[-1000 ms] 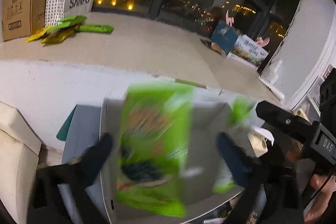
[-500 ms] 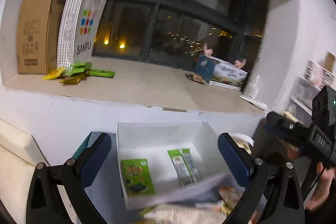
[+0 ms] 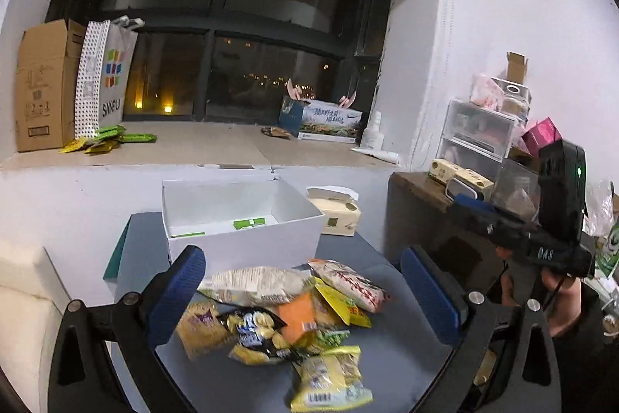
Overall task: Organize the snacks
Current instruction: 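Move both tools back over the snack pile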
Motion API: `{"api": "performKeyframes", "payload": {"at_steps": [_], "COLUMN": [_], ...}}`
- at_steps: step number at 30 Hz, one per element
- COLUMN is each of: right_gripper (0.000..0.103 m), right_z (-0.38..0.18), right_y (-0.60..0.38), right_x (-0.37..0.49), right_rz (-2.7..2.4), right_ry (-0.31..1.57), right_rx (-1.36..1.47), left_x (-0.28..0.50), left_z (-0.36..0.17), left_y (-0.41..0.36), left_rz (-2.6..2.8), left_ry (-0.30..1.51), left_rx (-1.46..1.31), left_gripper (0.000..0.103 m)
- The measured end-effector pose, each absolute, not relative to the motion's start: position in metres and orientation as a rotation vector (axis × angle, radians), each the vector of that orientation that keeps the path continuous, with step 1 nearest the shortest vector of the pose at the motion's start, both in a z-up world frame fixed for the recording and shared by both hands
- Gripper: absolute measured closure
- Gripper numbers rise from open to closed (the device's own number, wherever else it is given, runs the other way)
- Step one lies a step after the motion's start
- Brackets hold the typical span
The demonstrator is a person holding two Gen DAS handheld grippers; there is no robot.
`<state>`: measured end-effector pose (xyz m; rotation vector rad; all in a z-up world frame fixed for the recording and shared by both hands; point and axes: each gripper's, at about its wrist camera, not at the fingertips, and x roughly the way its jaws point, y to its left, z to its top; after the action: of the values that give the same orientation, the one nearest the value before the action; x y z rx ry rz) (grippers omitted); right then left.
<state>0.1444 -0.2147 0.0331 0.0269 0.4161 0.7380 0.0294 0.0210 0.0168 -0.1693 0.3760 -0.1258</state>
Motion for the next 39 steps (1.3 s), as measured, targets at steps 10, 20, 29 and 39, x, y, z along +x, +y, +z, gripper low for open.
{"api": "performKeyframes", "payload": {"at_steps": [10,20,29,39], "right_gripper": [0.0,0.0,0.0,0.0], "right_z": [-0.023,-0.05,-0.072,-0.1], "right_y": [-0.269,-0.277,-0.262,-0.243], "right_x": [0.087,0.101,0.112,0.184], "right_rz": [0.691,0.637,0.658,0.708], "right_ry": [0.524,0.604,0.672,0.815], "right_rx": [-0.012,-0.02,-0.046,-0.006], "left_x": [-0.021,-0.022,-0.021,-0.021], "left_z": [-0.01,-0.022,-0.03,-0.033], "left_y": [0.013,0.021,0.015,0.018], "left_rz": [-0.086,-0.066,-0.071,-0.078], "left_ry": [0.408,0.432,0.446,0.459], "left_rx": [-0.203,-0.226,-0.213,-0.217], "left_gripper": [0.0,0.0,0.0,0.0]}}
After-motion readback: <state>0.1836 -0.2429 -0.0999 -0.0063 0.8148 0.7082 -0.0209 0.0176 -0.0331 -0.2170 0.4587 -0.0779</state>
